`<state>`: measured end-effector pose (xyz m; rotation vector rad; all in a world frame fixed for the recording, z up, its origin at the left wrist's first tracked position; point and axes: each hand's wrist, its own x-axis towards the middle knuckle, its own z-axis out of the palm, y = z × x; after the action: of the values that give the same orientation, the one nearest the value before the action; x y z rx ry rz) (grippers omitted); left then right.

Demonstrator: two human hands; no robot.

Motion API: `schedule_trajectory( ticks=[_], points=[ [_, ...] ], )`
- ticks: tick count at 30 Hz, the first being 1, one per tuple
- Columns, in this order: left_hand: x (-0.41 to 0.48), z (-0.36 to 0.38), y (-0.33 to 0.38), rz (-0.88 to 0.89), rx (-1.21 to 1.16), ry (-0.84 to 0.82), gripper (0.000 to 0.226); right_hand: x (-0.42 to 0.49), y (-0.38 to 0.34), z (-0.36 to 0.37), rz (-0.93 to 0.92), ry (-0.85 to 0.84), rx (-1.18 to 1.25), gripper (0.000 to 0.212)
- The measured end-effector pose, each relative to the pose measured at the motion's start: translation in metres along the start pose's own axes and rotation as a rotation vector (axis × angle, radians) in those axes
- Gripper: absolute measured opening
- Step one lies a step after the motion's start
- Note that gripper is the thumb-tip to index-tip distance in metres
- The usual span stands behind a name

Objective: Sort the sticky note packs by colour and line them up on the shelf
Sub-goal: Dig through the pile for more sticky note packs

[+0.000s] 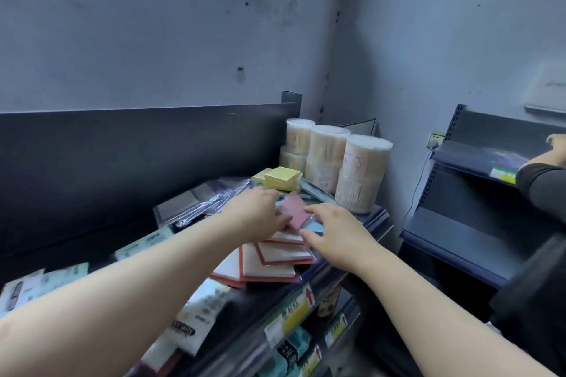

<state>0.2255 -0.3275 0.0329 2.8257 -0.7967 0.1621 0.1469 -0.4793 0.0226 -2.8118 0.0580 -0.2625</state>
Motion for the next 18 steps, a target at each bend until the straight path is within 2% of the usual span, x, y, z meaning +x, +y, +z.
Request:
schedule_trajectory(
  ticks=[6, 10, 15, 18],
  points=[
    [0.036, 0.014, 0.015, -0.058, 0.072, 0.052, 0.055, 0.035, 0.020, 0.004, 0.013, -0.009, 0.012, 0.053],
    [0.045, 0.017, 0.021, -0.104, 0.115, 0.029, 0.049, 0.055, 0.029, 0.003, -0.032, -0.038, 0.059, 0.052],
    [0.042, 0.012, 0.017, -0.215, -0.063, -0.041, 0.042, 0.080, 0.034, -0.001, -0.128, -0.011, 0.133, 0.054],
    [0.036, 0.004, 0.010, -0.302, -0.194, -0.014, 0.030, 0.099, 0.033, -0.002, -0.188, 0.015, 0.157, 0.051]
  ],
)
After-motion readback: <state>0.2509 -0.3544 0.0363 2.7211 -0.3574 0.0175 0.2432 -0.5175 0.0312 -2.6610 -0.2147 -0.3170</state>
